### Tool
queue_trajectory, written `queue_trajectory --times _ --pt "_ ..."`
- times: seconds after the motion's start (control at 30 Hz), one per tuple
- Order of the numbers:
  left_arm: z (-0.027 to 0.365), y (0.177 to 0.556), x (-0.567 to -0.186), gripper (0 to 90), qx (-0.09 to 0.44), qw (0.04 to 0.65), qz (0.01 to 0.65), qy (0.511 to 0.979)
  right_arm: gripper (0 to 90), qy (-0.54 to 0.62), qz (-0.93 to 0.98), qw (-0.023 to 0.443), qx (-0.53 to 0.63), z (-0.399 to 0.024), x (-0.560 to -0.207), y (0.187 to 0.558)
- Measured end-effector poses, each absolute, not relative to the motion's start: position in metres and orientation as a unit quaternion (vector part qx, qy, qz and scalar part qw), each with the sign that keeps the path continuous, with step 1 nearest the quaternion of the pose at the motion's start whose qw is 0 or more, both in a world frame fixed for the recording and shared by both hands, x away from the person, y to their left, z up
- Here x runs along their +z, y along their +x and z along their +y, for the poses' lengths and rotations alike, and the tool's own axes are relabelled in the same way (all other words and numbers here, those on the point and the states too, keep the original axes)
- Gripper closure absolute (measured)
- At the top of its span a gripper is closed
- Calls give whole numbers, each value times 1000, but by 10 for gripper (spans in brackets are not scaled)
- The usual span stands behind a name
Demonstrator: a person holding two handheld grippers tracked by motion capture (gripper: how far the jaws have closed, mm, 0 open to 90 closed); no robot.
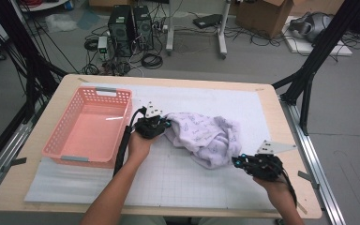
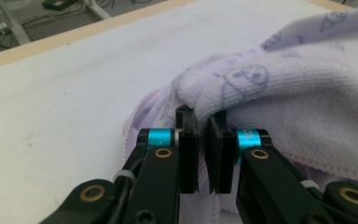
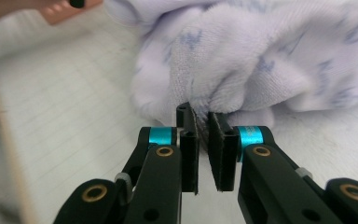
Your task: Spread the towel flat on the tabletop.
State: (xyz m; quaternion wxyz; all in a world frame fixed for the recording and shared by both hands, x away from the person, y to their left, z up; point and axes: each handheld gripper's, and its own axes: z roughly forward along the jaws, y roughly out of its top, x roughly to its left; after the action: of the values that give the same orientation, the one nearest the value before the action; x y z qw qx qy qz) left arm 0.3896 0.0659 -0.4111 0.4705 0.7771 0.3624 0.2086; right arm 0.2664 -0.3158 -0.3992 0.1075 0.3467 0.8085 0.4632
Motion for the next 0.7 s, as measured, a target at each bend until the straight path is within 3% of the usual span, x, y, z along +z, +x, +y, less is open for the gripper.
queue_trajectory --times 0.17,0.33,0.4,0.47,0.57,0.7 --pt "65 390 -411 840 219 468 364 775 838 349 781 125 502 -343 -368 253" --pt "58 394 -419 830 227 445 373 782 836 366 757 149 520 -344 -353 272" --pt "58 397 -423 766 216 436 386 783 834 373 758 158 510 -332 -353 289" --pt "58 397 -424 609 208 433 399 781 831 383 761 170 496 -317 -355 309" --pt "61 395 -421 503 207 436 398 780 829 407 759 174 477 -295 -364 341" --pt "63 385 -416 509 208 460 386 772 830 413 766 183 458 -264 -371 375"
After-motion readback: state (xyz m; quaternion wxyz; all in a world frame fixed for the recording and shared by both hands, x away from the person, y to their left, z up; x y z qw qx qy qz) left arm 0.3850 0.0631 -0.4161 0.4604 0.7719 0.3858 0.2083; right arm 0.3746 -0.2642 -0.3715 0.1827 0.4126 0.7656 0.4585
